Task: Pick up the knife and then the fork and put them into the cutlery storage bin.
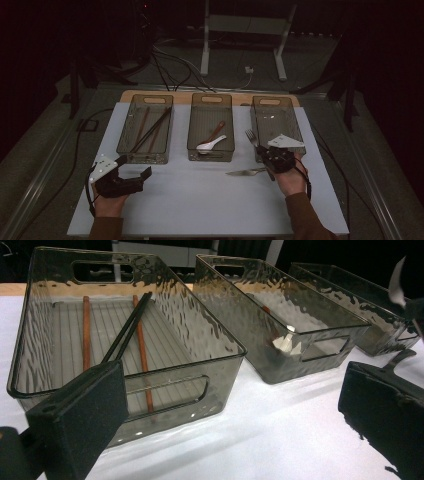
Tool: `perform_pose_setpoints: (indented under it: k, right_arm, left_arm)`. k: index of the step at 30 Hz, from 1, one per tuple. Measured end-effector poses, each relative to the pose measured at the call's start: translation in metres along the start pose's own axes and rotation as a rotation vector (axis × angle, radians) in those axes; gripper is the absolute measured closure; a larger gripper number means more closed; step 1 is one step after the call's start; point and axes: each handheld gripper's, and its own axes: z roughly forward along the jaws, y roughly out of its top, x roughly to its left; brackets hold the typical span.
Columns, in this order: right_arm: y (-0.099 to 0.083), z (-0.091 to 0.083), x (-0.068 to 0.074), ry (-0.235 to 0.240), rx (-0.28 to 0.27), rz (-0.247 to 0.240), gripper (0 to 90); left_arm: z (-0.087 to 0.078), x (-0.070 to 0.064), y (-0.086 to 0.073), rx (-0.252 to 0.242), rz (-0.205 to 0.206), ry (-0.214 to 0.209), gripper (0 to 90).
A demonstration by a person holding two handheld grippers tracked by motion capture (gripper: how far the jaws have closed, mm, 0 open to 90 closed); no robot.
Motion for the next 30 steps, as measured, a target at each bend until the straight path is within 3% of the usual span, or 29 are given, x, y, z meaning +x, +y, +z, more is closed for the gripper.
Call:
perform_pose_setpoints:
  k: [3, 8, 30]
  right_arm:
    - [0.002, -0.007, -0.014, -0.035, -0.026, 0.042, 87.1]
    - [0.005, -0.008, -0.03, -0.067, -0.021, 0.077, 87.1]
    - [0.016, 0.002, -0.043, -0.084, -0.013, 0.142, 87.0]
  left_arm:
    - [0.0, 0.0, 0.0, 0.002, -0.001, 0.0, 0.6]
    - [0.001, -0.001, 0.0, 0.004, 0.0, -0.001, 0.6]
    - [0.0, 0.001, 0.0, -0.001, -0.003, 0.001, 0.6]
